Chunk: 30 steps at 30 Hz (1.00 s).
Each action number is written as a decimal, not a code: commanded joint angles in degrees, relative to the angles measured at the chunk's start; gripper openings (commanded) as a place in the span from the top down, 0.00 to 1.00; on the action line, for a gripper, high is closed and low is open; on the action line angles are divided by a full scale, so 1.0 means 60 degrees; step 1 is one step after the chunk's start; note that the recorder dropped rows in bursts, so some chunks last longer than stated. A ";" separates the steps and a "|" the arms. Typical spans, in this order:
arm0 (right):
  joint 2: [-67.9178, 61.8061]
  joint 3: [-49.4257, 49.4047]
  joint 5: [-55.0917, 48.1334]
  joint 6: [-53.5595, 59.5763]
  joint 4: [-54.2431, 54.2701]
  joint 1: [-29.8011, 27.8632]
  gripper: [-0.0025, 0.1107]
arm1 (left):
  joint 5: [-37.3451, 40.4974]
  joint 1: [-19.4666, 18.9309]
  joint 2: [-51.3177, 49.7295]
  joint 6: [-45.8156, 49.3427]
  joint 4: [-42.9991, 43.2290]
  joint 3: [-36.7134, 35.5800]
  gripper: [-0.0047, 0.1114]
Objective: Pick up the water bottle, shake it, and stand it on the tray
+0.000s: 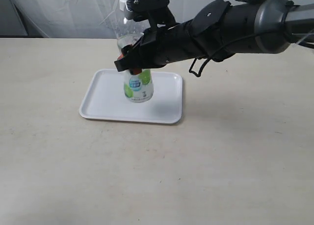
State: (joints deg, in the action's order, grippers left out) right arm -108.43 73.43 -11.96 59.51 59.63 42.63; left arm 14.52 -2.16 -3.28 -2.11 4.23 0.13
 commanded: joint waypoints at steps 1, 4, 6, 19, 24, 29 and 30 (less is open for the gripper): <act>-0.0441 0.0103 0.1554 0.1591 0.1121 -0.0108 0.98 | -0.0132 -0.0008 0.0040 -0.0079 -0.0077 -0.0021 0.96; -0.0790 0.0207 0.1924 0.1574 0.1165 -0.0108 0.98 | -0.0132 -0.0008 0.0040 -0.0079 -0.0077 -0.0021 0.96; -0.1054 0.0417 0.1790 0.1574 0.1481 -0.0108 0.98 | -0.0132 -0.0008 0.0040 -0.0079 -0.0077 -0.0021 0.96; -0.2184 0.1521 0.1155 0.1574 0.2468 0.0143 0.98 | -0.0132 -0.0008 0.0040 -0.0079 -0.0077 -0.0021 0.96; -0.2289 0.1521 0.1280 0.1574 0.2260 0.0143 0.98 | -0.0132 -0.0008 0.0040 -0.0079 -0.0077 -0.0021 0.96; -0.2327 0.1521 0.0968 0.1574 0.2284 0.0143 0.98 | -0.0132 -0.0008 0.0040 -0.0079 -0.0077 -0.0021 0.96; -0.2327 0.1521 0.0922 0.1574 0.2343 0.0143 0.98 | -0.0132 -0.0008 0.0040 -0.0079 -0.0077 -0.0021 0.96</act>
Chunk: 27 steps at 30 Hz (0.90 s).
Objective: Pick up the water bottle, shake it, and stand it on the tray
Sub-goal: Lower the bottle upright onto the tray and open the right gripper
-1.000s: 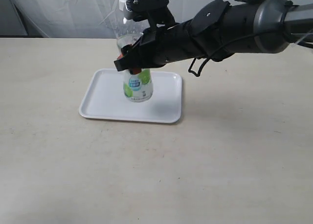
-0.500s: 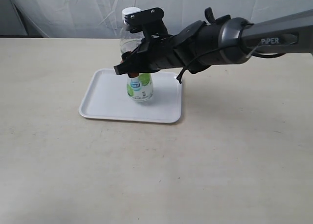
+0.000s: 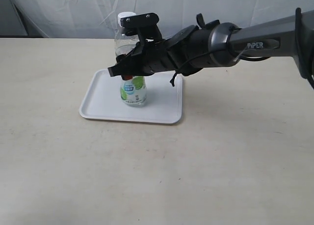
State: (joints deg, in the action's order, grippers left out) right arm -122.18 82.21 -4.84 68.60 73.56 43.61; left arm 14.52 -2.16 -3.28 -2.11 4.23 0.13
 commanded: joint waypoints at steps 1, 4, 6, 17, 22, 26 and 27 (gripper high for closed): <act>-0.0036 0.0057 -0.0402 0.0059 0.0041 -0.0019 0.94 | -0.0132 -0.0008 0.0040 -0.0079 -0.0077 -0.0021 0.96; -0.0036 0.0057 -0.0556 0.0059 0.0041 -0.0019 0.76 | -0.0132 -0.0008 0.0040 -0.0079 -0.0077 -0.0021 0.96; -0.0036 0.0057 -0.0692 0.0059 0.0041 -0.0019 0.60 | -0.0132 -0.0008 0.0040 -0.0079 -0.0077 -0.0021 0.96; -0.0036 0.0057 -0.1643 -0.0201 0.0001 -0.0019 0.30 | -0.0132 -0.0008 0.0040 -0.0079 -0.0077 -0.0021 0.96; -0.0036 0.0057 -0.1914 -0.0214 0.0001 -0.0019 0.22 | -0.0132 -0.0008 0.0040 -0.0079 -0.0077 -0.0021 0.96; -0.0036 -0.0002 -0.1956 -0.0461 -0.0311 -0.0019 0.22 | -0.0132 -0.0008 0.0040 -0.0079 -0.0077 -0.0021 0.96; -0.0036 -0.0041 -0.1956 -0.0880 -0.0784 -0.0019 0.22 | -0.0132 -0.0008 0.0040 -0.0079 -0.0077 -0.0021 0.96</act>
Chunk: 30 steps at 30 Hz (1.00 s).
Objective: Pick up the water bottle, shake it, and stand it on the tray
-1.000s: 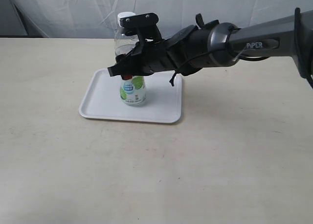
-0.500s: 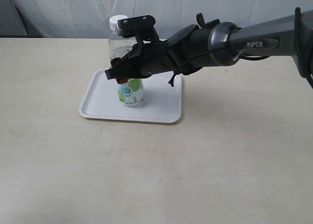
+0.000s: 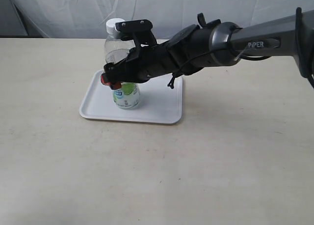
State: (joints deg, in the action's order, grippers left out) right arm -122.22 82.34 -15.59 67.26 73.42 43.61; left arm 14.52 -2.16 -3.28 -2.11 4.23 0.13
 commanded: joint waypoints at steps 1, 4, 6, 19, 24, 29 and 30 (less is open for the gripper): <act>-0.0029 -0.0062 -0.0188 -0.0995 -0.1080 -0.0037 0.22 | -0.0132 -0.0008 0.0040 -0.0079 -0.0077 -0.0021 0.96; -0.0012 -0.0062 -0.0448 -0.2927 -0.3099 -0.0037 0.22 | -0.0132 -0.0008 0.0040 -0.0079 -0.0077 -0.0021 0.96; -0.0012 -0.0062 -0.0530 -0.3466 -0.3725 -0.0037 0.22 | -0.0132 -0.0008 0.0040 -0.0079 -0.0077 -0.0021 0.96; 0.0183 -0.0062 -0.2958 -0.6994 -0.9024 -0.0037 0.89 | -0.0132 -0.0008 0.0040 -0.0079 -0.0077 -0.0021 0.96; 0.0515 -0.0062 -0.3971 -0.8282 -1.0027 -0.0037 0.98 | -0.0132 -0.0008 0.0040 -0.0079 -0.0077 -0.0021 0.96; 0.1256 -0.0062 -0.5045 -0.9259 -1.1099 -0.0037 0.98 | -0.0132 -0.0008 0.0040 -0.0079 -0.0077 -0.0021 0.96; 0.1492 -0.0062 -0.5307 -0.9376 -1.1155 -0.0037 0.98 | -0.0132 -0.0008 0.0040 -0.0079 -0.0077 -0.0021 0.96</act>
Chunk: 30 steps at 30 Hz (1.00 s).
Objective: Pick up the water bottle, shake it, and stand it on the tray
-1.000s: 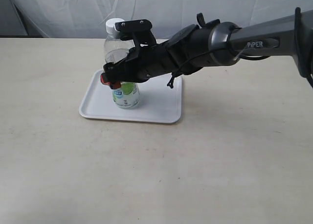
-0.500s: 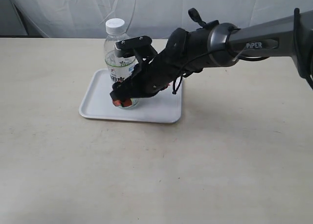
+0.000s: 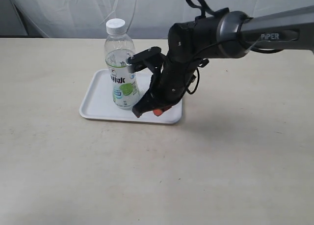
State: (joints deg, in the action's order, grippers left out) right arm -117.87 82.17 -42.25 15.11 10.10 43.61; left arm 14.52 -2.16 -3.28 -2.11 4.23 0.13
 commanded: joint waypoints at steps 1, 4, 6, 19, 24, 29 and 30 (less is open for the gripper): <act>0.0992 -0.0034 -0.1086 -0.0967 -0.0602 -0.0037 0.98 | -0.0132 -0.0008 0.0040 -0.0079 -0.0077 -0.0021 0.96; 0.1741 -0.0034 -0.1597 -0.1547 -0.0602 -0.0037 0.98 | -0.0132 -0.0008 0.0040 -0.0079 -0.0077 -0.0021 0.96; 0.2256 -0.0034 -0.2011 -0.1822 -0.0602 -0.0037 0.98 | -0.0132 -0.0008 0.0040 -0.0079 -0.0077 -0.0021 0.96; 0.7355 -0.3750 -0.2682 -0.3022 0.0268 -0.0020 0.98 | -0.0132 -0.0008 0.0040 -0.0079 -0.0077 -0.0021 0.96; 0.8954 -0.4772 -0.3816 -0.3022 0.1966 -0.0020 0.98 | -0.0132 -0.0008 0.0040 -0.0079 -0.0077 -0.0021 0.96; 0.9704 -0.4809 -0.4422 -0.3022 0.2732 -0.0020 0.98 | -0.0132 -0.0008 0.0040 -0.0079 -0.0077 -0.0021 0.96; 0.9789 -0.4809 -0.4425 -0.3022 0.2732 -0.0020 0.98 | -0.0132 -0.0008 0.0040 -0.0079 -0.0077 -0.0021 0.96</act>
State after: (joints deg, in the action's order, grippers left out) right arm -61.01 53.44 -68.14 -2.97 25.17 43.61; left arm 14.52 -2.16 -3.28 -2.11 4.23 0.13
